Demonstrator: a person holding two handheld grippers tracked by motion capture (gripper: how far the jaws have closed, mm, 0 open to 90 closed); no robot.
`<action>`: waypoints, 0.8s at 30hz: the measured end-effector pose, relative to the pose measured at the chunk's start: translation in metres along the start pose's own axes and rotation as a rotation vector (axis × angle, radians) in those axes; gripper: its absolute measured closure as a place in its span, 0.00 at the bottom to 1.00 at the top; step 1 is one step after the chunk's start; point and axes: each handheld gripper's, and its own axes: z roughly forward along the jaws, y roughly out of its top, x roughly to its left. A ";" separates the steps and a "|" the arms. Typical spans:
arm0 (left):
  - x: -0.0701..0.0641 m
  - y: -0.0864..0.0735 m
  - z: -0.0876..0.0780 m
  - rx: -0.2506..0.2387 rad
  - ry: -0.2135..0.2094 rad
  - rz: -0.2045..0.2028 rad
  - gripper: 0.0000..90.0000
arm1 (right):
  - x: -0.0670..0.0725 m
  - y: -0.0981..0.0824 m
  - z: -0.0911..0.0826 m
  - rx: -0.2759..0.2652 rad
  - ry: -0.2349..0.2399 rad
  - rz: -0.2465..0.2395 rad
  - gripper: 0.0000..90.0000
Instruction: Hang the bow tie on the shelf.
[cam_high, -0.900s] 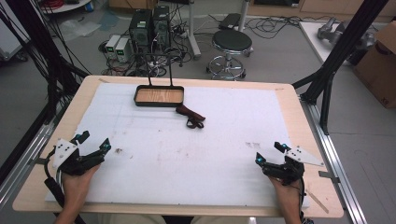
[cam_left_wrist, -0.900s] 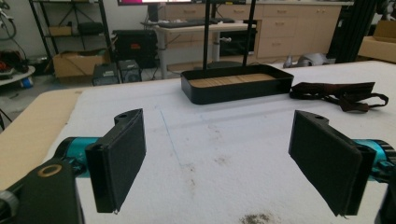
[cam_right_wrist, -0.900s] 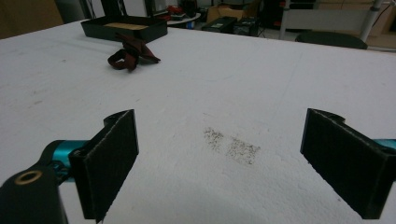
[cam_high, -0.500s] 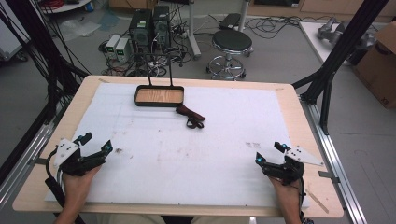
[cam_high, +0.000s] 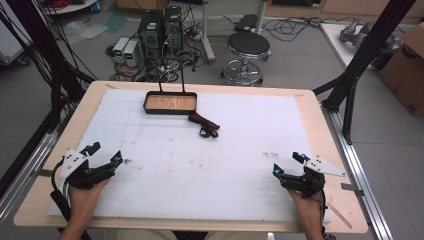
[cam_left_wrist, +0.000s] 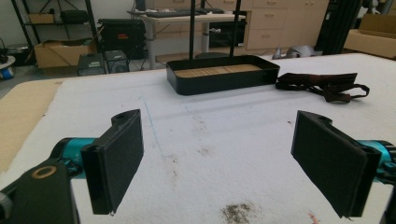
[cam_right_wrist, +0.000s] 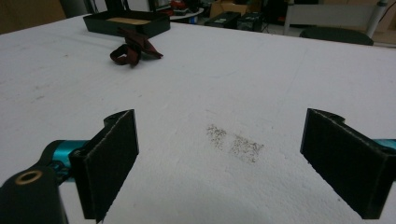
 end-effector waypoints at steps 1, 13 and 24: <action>-0.001 0.000 0.000 0.000 0.000 -0.001 0.19 | -0.001 0.001 0.001 0.007 0.004 0.008 0.11; -0.002 0.001 0.001 0.002 -0.013 0.002 0.19 | 0.003 0.031 0.030 0.051 0.025 0.053 0.12; -0.002 0.001 0.002 0.003 -0.026 -0.005 0.19 | 0.017 0.088 0.098 0.124 0.174 -0.012 0.21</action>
